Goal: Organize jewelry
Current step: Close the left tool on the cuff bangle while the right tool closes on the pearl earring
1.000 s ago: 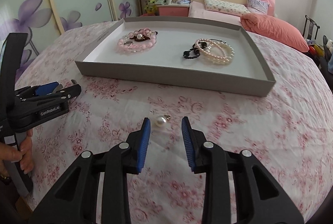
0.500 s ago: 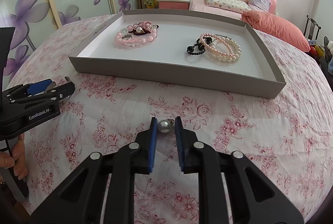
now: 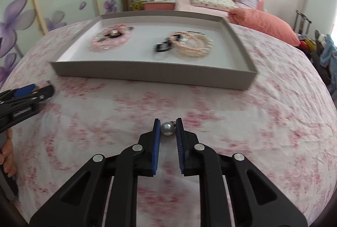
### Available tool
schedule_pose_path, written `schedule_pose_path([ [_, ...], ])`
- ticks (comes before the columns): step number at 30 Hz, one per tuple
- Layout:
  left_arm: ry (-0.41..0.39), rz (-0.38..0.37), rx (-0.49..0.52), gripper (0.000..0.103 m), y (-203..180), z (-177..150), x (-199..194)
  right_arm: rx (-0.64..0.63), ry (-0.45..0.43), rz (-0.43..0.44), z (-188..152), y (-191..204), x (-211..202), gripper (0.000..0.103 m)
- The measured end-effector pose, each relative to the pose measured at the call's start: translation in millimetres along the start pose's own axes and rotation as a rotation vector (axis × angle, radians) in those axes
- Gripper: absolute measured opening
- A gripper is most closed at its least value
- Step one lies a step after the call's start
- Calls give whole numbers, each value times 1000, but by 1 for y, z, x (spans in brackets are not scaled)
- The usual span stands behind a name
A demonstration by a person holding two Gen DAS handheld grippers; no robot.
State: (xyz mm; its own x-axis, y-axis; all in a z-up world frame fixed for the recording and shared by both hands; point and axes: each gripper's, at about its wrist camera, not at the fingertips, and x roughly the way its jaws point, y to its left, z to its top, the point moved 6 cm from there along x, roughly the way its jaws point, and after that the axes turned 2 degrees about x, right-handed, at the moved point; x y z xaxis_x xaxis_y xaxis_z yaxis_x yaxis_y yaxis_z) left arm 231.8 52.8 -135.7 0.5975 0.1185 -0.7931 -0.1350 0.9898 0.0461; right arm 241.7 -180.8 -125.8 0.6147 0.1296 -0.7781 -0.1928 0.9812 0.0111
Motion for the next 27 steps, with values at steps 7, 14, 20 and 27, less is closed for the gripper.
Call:
schedule_pose_path([
  [7,0,0,0,66,0,0,-1,100,-1,-54,-1,-38,-1,16],
  [14,0,0,0,66,0,0,0,101,0,-67,-2,-40,0,16],
  [20,0,0,0,66,0,0,0,100,0,-68,0,-39,1,16],
  [27,0,0,0,66,0,0,0,101,0,-67,0,-39,1,16],
])
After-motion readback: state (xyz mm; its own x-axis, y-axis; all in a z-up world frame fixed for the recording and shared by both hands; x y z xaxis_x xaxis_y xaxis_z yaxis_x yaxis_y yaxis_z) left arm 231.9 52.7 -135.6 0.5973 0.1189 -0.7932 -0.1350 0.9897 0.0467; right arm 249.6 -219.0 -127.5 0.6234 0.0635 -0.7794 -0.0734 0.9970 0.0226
